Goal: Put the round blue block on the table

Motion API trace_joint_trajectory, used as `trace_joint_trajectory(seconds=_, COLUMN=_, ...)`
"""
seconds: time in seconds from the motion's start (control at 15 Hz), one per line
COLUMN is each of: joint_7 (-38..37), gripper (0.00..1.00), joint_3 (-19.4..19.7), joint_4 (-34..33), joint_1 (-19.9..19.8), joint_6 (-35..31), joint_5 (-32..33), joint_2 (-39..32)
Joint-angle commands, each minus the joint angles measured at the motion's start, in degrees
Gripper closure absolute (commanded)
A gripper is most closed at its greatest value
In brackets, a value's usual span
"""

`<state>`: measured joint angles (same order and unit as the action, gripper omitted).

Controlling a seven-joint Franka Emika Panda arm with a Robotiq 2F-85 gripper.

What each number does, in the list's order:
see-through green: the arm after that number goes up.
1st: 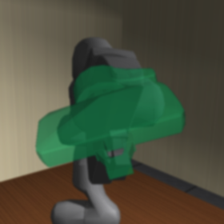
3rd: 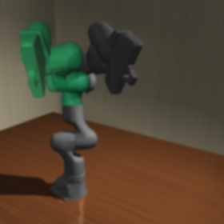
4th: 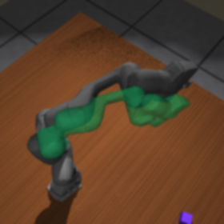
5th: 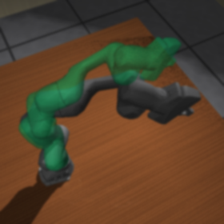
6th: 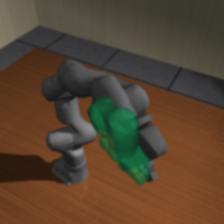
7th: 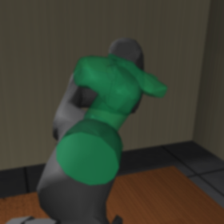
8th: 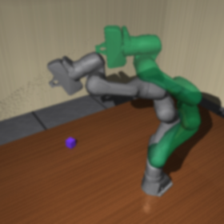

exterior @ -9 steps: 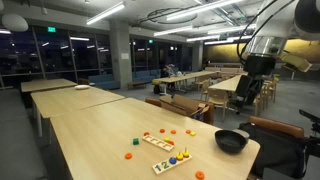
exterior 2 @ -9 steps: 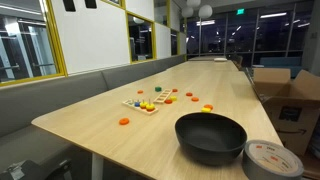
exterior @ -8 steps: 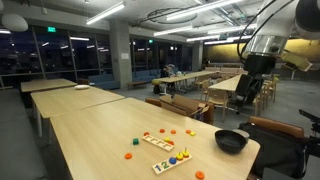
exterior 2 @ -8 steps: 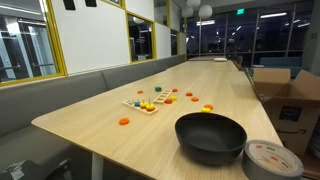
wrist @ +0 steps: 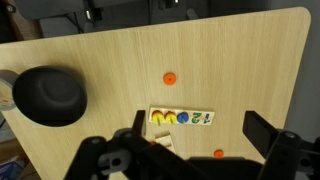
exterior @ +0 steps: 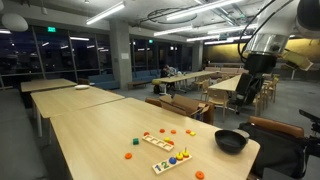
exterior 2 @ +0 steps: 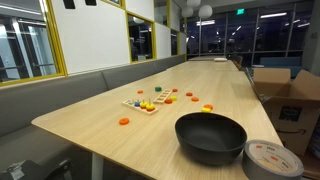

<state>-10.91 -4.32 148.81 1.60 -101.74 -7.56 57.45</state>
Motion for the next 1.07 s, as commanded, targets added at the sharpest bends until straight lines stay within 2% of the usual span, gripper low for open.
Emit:
trace_joint_trajectory(seconds=0.0, joint_7=-0.35, gripper=0.00, joint_3=-0.89, joint_4=0.25, joint_1=-0.80, joint_6=-1.08, joint_5=-0.43, joint_2=0.03)
trace_joint_trajectory(seconds=0.2, joint_7=-0.55, gripper=0.00, joint_3=-2.60, joint_4=0.76, joint_1=-0.47, joint_6=-5.30, joint_5=-0.16, joint_2=-0.90)
trace_joint_trajectory(seconds=0.47, joint_7=0.94, gripper=0.00, joint_3=-5.81, joint_4=0.23, joint_1=0.50, joint_6=-14.99, joint_5=1.47, joint_2=-5.10)
trace_joint_trajectory(seconds=0.67, joint_7=4.82, gripper=0.00, joint_3=-7.90, joint_4=-0.96, joint_1=0.84, joint_6=-22.94, joint_5=6.18, joint_2=-10.98)
trace_joint_trajectory(seconds=1.0, joint_7=11.39, gripper=0.00, joint_3=-8.13, joint_4=-2.57, joint_1=1.46, joint_6=-33.78, joint_5=15.83, joint_2=-20.02)
